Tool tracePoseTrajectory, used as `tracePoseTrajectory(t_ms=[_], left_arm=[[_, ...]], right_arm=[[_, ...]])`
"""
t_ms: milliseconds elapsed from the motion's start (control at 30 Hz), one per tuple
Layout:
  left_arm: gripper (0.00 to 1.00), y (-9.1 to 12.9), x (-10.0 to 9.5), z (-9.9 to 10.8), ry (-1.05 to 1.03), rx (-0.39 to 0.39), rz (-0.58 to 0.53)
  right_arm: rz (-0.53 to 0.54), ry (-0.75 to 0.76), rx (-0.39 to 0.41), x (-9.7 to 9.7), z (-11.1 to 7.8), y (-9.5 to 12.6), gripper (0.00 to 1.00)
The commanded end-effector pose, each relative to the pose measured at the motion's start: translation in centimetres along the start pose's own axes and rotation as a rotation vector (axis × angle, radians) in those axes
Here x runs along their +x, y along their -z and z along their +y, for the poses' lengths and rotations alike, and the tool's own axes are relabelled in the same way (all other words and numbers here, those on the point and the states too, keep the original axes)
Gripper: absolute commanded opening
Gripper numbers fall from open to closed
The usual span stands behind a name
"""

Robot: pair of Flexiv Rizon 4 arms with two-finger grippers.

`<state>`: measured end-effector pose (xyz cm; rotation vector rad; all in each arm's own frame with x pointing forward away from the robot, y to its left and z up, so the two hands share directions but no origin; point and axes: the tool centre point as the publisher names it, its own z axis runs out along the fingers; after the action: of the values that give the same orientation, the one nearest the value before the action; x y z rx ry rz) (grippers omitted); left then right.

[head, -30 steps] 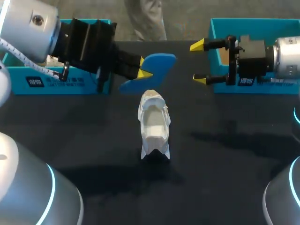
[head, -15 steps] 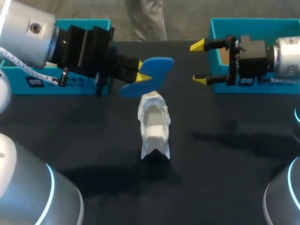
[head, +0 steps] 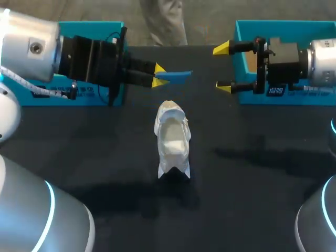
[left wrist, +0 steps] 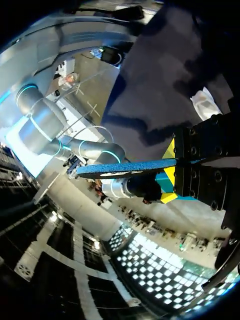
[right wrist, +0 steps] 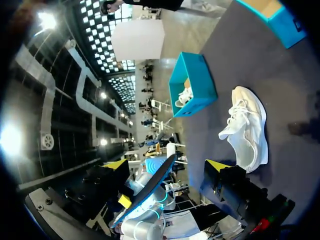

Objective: Take the shoe out of the shoebox, open the shoe tongue, remove and reinsert the insole, then place the shoe into the shoebox

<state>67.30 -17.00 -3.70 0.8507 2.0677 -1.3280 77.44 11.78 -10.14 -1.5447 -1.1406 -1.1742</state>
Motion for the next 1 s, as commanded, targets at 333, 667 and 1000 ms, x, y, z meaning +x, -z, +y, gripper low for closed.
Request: tracePoseTrajectory(t_ms=[333,667,1000], left_arm=[[0.00,-1.0,1.1,2.7,-0.481,0.123,-0.158],[0.00,-1.4,0.1,3.7,-0.646,0.160,-0.286],[0.00,-3.0,-1.0,4.5,-0.649,0.174,-0.311]], right_arm=[[0.073,-0.060,0.020,1.8,-0.1,0.7,1.00],[0.061,0.013,0.006,2.9,-0.2,-0.5,1.00],[0.067,0.043,-0.009,3.1,-0.8,-2.7,0.98]])
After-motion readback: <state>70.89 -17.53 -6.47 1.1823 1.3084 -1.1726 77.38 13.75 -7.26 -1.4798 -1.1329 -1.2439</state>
